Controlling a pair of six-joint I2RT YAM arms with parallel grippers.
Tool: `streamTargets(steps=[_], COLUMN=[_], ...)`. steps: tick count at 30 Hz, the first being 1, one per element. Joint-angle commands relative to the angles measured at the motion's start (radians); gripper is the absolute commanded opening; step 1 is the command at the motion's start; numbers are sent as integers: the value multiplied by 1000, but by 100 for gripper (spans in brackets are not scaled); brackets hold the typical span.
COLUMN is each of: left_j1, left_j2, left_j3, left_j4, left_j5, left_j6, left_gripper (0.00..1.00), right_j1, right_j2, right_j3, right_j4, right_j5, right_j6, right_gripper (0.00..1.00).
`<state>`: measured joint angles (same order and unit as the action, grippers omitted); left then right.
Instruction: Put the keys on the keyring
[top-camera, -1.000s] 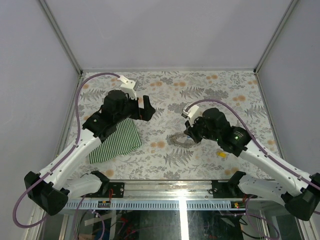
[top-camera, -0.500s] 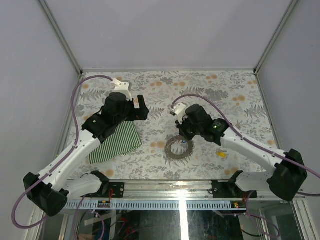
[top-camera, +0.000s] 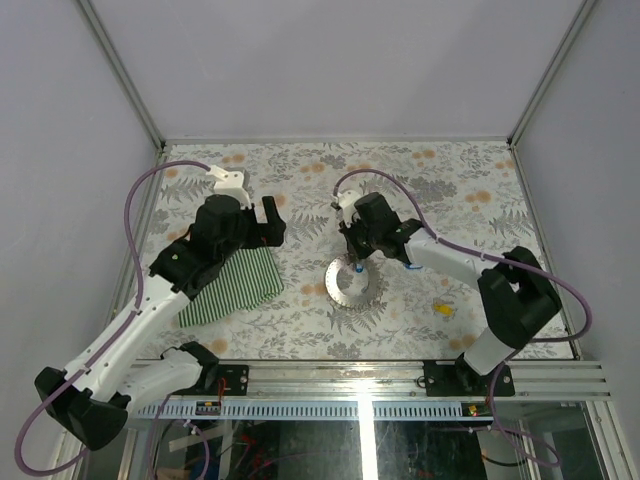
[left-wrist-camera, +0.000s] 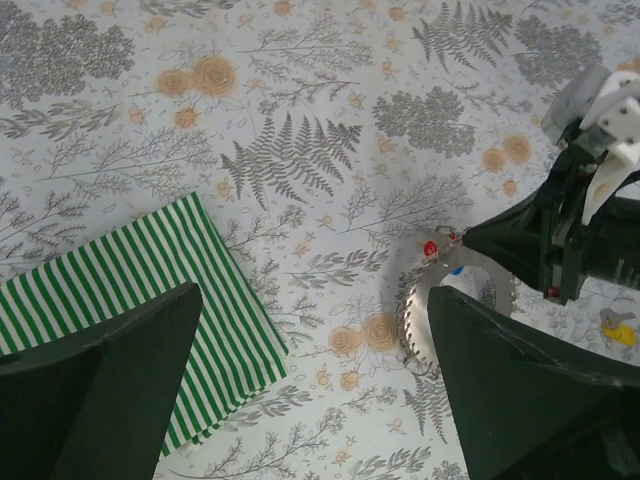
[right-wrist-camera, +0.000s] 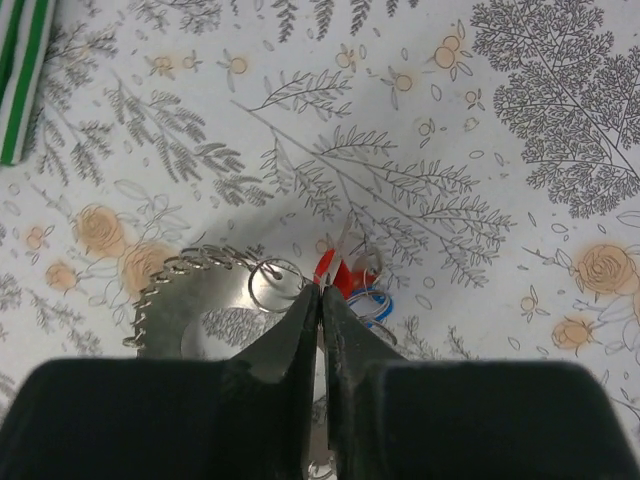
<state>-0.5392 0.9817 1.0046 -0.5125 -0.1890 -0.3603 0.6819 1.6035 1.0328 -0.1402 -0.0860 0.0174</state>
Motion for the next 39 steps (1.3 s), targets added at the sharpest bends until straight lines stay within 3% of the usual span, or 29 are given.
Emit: streamTargets(steps=[1, 4, 7, 9, 13, 17, 22, 30, 39], left_j1=[19, 50, 118, 165, 228, 252, 254, 254, 254], left_j2=[-10, -1, 11, 18, 16, -2, -55, -232, -416], left_j3=[-22, -51, -90, -110, -120, -110, -64, -45, -198], left_j4=[-18, -3, 36, 61, 107, 149, 163, 146, 157], left_j5=[-33, 9, 96, 150, 219, 220, 213, 59, 40], left_j6=[11, 7, 0, -7, -6, 0, 45, 127, 121], left_gripper=[100, 100, 100, 100, 100, 100, 100, 100, 100], right_j1=[-37, -45, -50, -56, -56, -56, -55, -56, -56], right_j2=[78, 89, 49, 1, -117, -263, -473, -763, -1012], right_j3=[85, 112, 92, 81, 61, 36, 27, 16, -287], right_j4=[130, 128, 142, 136, 50, -6, -118, -221, -27], right_j5=[-62, -77, -58, -41, 81, 137, 193, 254, 295], right_j6=[60, 96, 168, 213, 300, 234, 157, 156, 190], right_gripper=[15, 33, 45, 66, 75, 100, 99, 99, 99])
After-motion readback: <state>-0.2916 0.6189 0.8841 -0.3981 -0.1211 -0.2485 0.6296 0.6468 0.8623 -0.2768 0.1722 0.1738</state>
